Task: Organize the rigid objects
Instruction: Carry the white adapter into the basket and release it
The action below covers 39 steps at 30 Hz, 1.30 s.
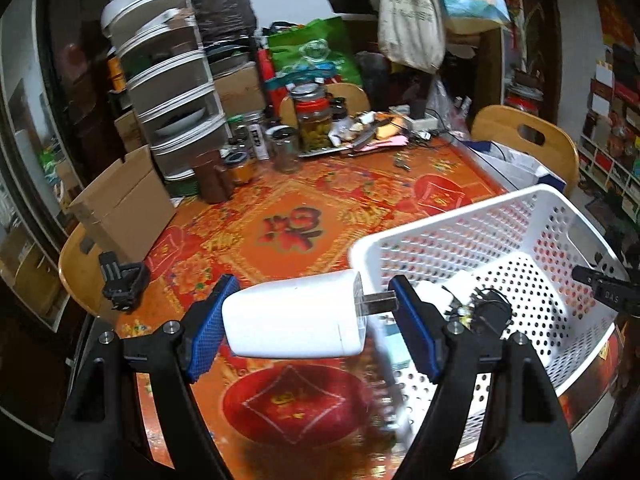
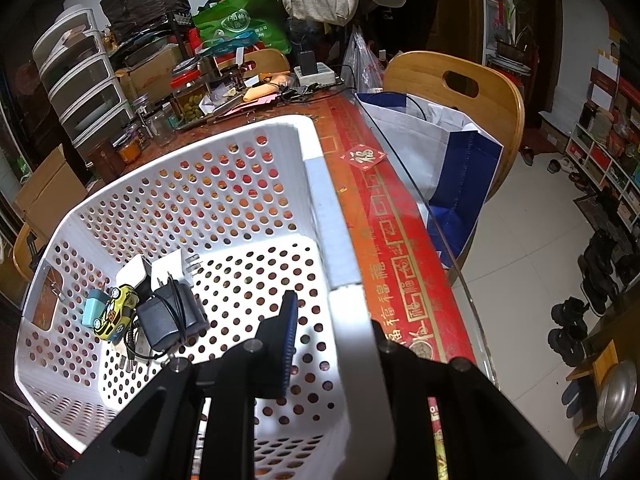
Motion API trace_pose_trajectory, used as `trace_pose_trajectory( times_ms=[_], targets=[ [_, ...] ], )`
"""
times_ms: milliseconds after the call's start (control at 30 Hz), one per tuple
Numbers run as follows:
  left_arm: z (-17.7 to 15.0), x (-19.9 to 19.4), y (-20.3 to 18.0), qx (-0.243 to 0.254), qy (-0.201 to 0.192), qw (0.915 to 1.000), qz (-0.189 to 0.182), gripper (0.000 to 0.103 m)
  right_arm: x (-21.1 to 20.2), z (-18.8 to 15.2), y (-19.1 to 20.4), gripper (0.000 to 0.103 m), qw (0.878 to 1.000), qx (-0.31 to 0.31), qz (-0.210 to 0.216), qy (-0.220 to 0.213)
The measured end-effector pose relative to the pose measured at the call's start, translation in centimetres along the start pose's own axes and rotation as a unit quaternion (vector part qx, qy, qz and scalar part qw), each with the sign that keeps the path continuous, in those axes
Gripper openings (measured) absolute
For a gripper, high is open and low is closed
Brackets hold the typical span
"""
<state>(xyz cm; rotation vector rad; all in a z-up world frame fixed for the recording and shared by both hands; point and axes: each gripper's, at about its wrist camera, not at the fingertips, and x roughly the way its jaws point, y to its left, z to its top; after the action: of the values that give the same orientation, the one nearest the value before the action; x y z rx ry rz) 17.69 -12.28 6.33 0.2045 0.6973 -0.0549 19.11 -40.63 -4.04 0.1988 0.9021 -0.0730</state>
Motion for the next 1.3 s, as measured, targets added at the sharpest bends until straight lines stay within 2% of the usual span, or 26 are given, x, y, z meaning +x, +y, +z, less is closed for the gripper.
trace_pose_trajectory(
  times_ms=[200, 333, 500, 633, 700, 800, 967, 1067, 1233, 1300],
  targets=[
    [0.5, 1.6, -5.0, 0.046, 0.021, 0.9986, -0.015, 0.075, 0.0, -0.1, 0.2, 0.022, 1.000, -0.001, 0.004, -0.002],
    [1.2, 3.7, -7.8, 0.072, 0.054, 0.9954, -0.034, 0.075, -0.1, -0.1, 0.2, 0.022, 1.000, -0.001, 0.006, -0.001],
    [1.8, 7.1, -9.9, 0.090, 0.087, 0.9921, -0.008, 0.075, 0.0, -0.1, 0.1, 0.022, 1.000, 0.000, 0.011, -0.002],
    [1.5, 10.2, -11.6, 0.110, 0.138, 0.9843, -0.008, 0.075, -0.1, -0.2, 0.0, 0.022, 1.000, 0.000, 0.013, -0.004],
    [1.6, 10.7, -11.9, 0.108, 0.145, 0.9834, -0.017, 0.075, -0.1, -0.2, 0.0, 0.022, 1.000, -0.001, 0.014, -0.005],
    [1.5, 11.7, -12.7, 0.127, 0.159, 0.9790, -0.004, 0.075, -0.1, -0.3, 0.0, 0.022, 1.000, -0.002, 0.013, -0.004],
    [1.1, 14.2, -12.9, 0.126, 0.225, 0.9651, -0.041, 0.075, -0.2, -0.3, 0.0, 0.022, 1.000, -0.004, 0.014, -0.004],
    [1.0, 15.6, -12.7, 0.125, 0.250, 0.9589, -0.048, 0.075, -0.2, -0.4, 0.1, 0.022, 1.000, -0.004, 0.014, -0.005],
    [0.6, 16.6, -12.8, 0.133, 0.265, 0.9534, -0.056, 0.075, -0.2, -0.3, 0.0, 0.022, 1.000, -0.004, 0.015, -0.004],
    [0.5, 16.7, -13.1, 0.141, 0.268, 0.9513, -0.057, 0.079, -0.2, -0.3, 0.0, 0.022, 1.000, -0.004, 0.014, -0.004]
  ],
)
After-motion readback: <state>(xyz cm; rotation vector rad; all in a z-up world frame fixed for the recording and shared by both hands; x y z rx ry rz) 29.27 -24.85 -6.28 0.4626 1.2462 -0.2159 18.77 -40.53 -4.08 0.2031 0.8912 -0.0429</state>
